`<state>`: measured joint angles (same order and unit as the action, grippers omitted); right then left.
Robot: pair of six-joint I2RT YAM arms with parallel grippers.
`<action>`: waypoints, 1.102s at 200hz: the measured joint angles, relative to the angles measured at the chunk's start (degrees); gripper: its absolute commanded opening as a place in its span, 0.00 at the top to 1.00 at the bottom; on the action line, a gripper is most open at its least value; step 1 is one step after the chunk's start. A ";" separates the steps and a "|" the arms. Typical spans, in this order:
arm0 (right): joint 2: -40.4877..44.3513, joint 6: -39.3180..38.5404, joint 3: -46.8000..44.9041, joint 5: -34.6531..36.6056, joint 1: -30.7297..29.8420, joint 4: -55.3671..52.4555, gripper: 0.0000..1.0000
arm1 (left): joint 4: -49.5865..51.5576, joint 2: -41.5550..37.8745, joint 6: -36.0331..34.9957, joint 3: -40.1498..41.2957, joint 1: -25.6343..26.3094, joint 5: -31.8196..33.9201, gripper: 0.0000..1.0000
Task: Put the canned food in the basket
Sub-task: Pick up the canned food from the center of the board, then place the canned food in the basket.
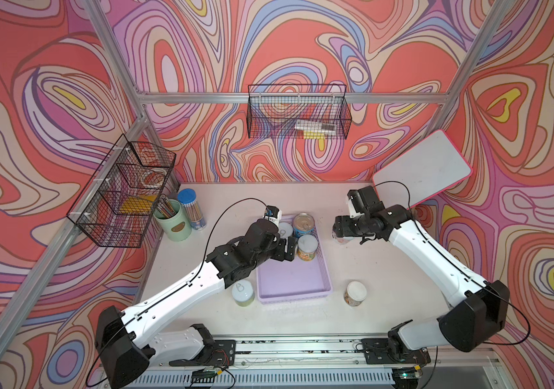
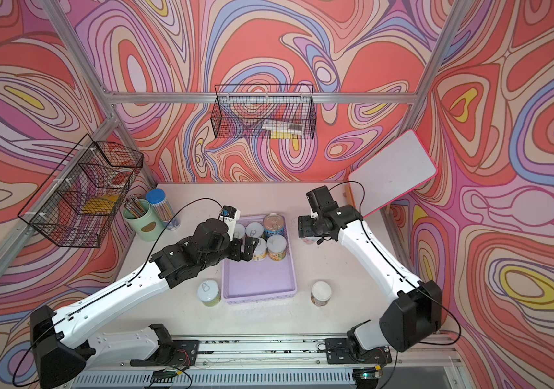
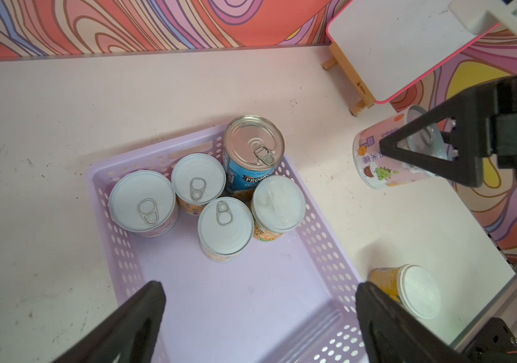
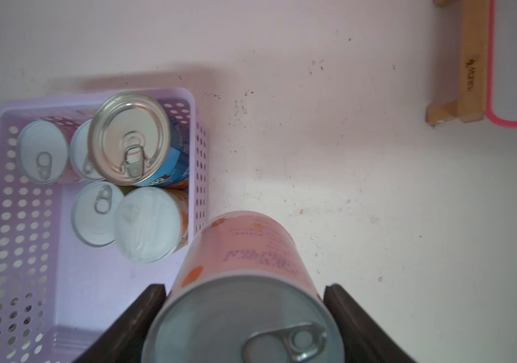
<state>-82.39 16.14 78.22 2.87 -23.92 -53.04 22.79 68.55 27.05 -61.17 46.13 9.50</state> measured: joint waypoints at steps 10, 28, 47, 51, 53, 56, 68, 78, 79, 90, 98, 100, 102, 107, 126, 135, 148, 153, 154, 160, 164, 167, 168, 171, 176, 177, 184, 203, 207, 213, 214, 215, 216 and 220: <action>0.17 -0.74 -0.15 -1.27 -1.29 0.39 1.00 | 0.04 -0.15 -0.26 0.00 -0.35 0.35 0.01; 0.22 -1.97 -0.35 -2.95 -4.13 1.07 1.00 | -0.02 -0.92 -0.52 0.28 -0.98 0.74 0.01; 0.20 -2.89 -0.39 -4.50 -7.19 1.88 1.00 | -0.02 -1.97 -0.46 0.94 -2.64 0.15 0.01; 0.20 -3.08 -0.39 -4.87 -7.89 2.14 1.00 | -0.04 -2.12 -0.33 1.11 -3.28 -0.09 0.01; 0.20 -3.21 -0.39 -5.11 -8.28 2.34 1.00 | -0.09 -2.19 -0.24 1.18 -3.50 -0.28 0.01; 0.20 -3.28 -0.39 -5.31 -8.61 2.51 1.00 | -0.09 -2.34 -0.17 1.33 -4.02 -0.42 0.01; 0.11 -3.85 -0.39 -6.03 -10.49 3.43 1.00 | -0.15 -2.93 0.44 2.23 -6.03 -1.51 0.01; -0.13 -4.46 -0.39 -6.84 -11.96 4.24 1.00 | -0.24 -3.61 1.07 3.26 -7.85 -2.47 0.01; -0.15 -4.50 -0.37 -6.88 -12.04 4.28 1.00 | -0.26 -3.65 1.09 3.37 -7.98 -2.54 0.01; -0.57 -5.03 -0.33 -7.80 -13.25 5.14 1.00 | -0.24 -4.44 1.75 4.50 -9.66 -3.45 0.01; -0.98 -5.46 -0.28 -8.74 -14.10 5.90 1.00 | -0.24 -5.01 2.16 5.27 -10.78 -4.02 0.01; -1.09 -5.62 -0.26 -8.96 -14.32 6.14 1.00 | -0.24 -5.20 2.34 5.46 -11.10 -4.24 0.01; -1.20 -5.70 -0.24 -9.14 -14.45 6.32 1.00 | -0.24 -5.33 2.43 5.62 -11.32 -4.35 0.01; -1.53 -5.99 -0.15 -9.68 -14.88 6.75 1.00 | -0.24 -5.73 2.80 6.05 -11.98 -4.74 0.01; -2.97 -7.10 0.55 -11.69 -16.11 8.76 1.00 | -0.24 -7.52 3.65 7.56 -14.05 -5.86 0.01; -3.69 -7.63 0.83 -12.55 -16.48 10.03 1.00 | -0.20 -8.41 4.09 8.24 -14.82 -6.32 0.01; -4.74 -8.44 1.42 -13.75 -16.85 11.56 1.00 | -0.02 -9.79 4.50 9.09 -15.87 -6.71 0.01; -5.11 -8.79 1.53 -14.19 -17.00 12.35 1.00 | 0.07 -10.23 4.57 9.27 -16.17 -6.80 0.01; -5.16 -8.83 1.55 -14.27 -17.03 12.48 1.00 | 0.07 -10.36 4.59 9.33 -16.26 -6.82 0.01; -5.53 -9.35 1.62 -14.82 -17.05 13.44 1.00 | 0.07 -10.88 4.72 9.55 -16.61 -6.86 0.01; -5.68 -9.55 1.62 -15.08 -17.05 13.92 1.00 | 0.11 -11.17 4.72 9.66 -16.79 -6.91 0.01; -5.86 -9.84 1.62 -15.41 -17.05 14.36 1.00 | 0.11 -11.45 4.79 9.79 -17.00 -6.97 0.01; -5.90 -9.88 1.62 -15.43 -17.05 14.49 1.00 | 0.11 -11.52 4.83 9.84 -17.05 -6.97 0.01; -6.03 -10.16 1.62 -15.76 -17.05 14.99 1.00 | 0.11 -11.72 4.90 9.90 -17.20 -6.97 0.01; -6.29 -10.58 1.62 -16.22 -17.05 15.65 1.00 | 0.22 -12.07 4.92 10.05 -17.46 -7.02 0.01; -6.40 -10.73 1.64 -16.37 -17.05 15.93 1.00 | 0.24 -12.13 4.94 10.08 -17.53 -7.02 0.01; -6.82 -11.28 1.73 -16.98 -17.05 16.79 1.00 | 0.37 -12.63 4.94 10.29 -17.97 -7.13 0.01; -9.01 -13.60 3.02 -19.26 -17.05 18.78 1.00 | 0.68 -13.64 4.98 11.02 -19.10 -7.43 0.01; -9.42 -14.19 3.17 -19.91 -17.05 19.30 1.00 | 0.85 -13.81 5.03 11.15 -19.37 -7.50 0.01; -10.01 -15.39 3.23 -20.85 -17.09 20.20 1.00 | 0.98 -14.10 5.16 11.37 -19.78 -7.63 0.01; -10.08 -15.54 3.23 -20.98 -17.09 20.31 1.00 | 0.98 -14.14 5.14 11.41 -19.82 -7.65 0.01; -10.21 -16.00 3.23 -21.18 -17.11 20.50 1.00 | 1.01 -14.16 5.16 11.43 -19.89 -7.65 0.01; -10.27 -16.22 3.23 -21.31 -17.14 20.61 1.00 | 1.03 -14.21 5.18 11.47 -19.98 -7.67 0.01; -10.64 -17.22 3.23 -21.90 -17.20 21.09 1.00 | 1.11 -14.40 5.38 11.65 -20.28 -7.85 0.01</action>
<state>-93.03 -1.08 81.45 -19.03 -41.12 -31.94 23.90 54.15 32.42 -49.52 25.85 1.65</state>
